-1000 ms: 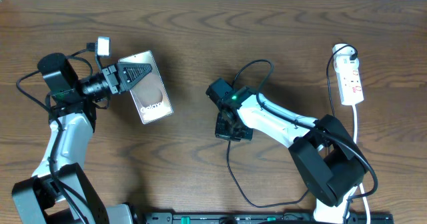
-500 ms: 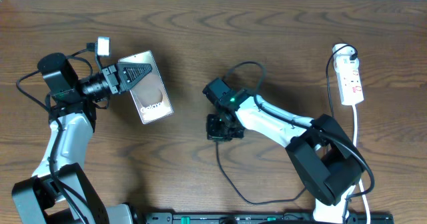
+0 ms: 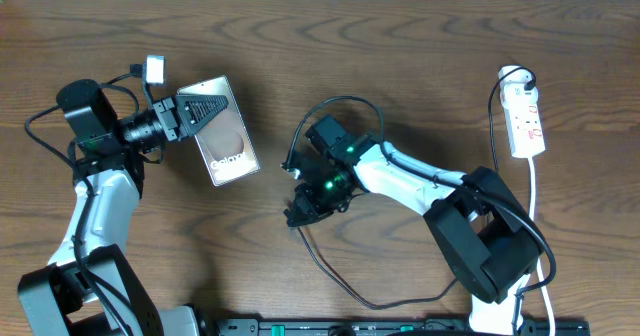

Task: Plug charger to phone and switch on socket
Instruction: 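Lift the connector and carry it toward the phone's bottom edge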

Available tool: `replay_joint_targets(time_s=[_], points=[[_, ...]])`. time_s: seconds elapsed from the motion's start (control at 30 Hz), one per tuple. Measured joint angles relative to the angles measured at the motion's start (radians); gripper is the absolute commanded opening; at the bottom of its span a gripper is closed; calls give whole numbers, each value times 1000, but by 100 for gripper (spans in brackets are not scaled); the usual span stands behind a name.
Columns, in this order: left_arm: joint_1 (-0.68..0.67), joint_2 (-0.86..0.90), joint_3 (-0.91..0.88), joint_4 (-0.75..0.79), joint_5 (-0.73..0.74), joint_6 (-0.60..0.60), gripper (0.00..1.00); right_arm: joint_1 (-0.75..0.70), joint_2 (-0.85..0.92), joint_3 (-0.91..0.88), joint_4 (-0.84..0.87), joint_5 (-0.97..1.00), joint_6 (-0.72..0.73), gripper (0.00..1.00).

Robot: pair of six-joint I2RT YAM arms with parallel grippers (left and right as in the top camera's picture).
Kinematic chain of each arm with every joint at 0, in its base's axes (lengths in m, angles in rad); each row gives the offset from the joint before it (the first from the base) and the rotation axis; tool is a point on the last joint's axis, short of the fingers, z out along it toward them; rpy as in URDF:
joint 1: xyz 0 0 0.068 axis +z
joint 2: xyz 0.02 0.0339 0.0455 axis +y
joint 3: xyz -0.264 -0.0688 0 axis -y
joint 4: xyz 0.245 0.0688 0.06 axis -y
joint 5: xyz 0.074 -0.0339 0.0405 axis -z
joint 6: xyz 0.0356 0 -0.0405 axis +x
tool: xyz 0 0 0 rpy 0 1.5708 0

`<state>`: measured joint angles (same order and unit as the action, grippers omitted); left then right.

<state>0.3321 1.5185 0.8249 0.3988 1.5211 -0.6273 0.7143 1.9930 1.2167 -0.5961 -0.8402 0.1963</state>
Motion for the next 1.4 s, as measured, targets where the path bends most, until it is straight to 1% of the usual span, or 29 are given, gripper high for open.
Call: replay_joint_targets(time_s=[0.1, 0.27, 0.57, 0.7, 0.83, 1.0, 1.13, 1.4], points=[[0, 0, 0, 0, 1, 0, 7, -5, 0, -1, 30, -55, -43, 1], [0, 0, 0, 0, 4, 0, 8, -16, 0, -1, 63, -124, -77, 1], [0, 0, 0, 0, 4, 0, 7, -63, 0, -1, 58, -168, -105, 1], [0, 0, 0, 0, 7, 0, 7, -69, 0, -1, -18, -69, -63, 1], [0, 0, 0, 0, 12, 0, 7, -69, 0, -3, -173, 142, 34, 1], [0, 0, 0, 0, 18, 0, 8, -69, 0, -4, -319, 327, 124, 1], [0, 0, 0, -1, 19, 0, 7, -69, 0, -4, -382, 383, 153, 1], [0, 0, 0, 0, 19, 0, 7, -37, -27, -68, -356, 392, 232, 1]])
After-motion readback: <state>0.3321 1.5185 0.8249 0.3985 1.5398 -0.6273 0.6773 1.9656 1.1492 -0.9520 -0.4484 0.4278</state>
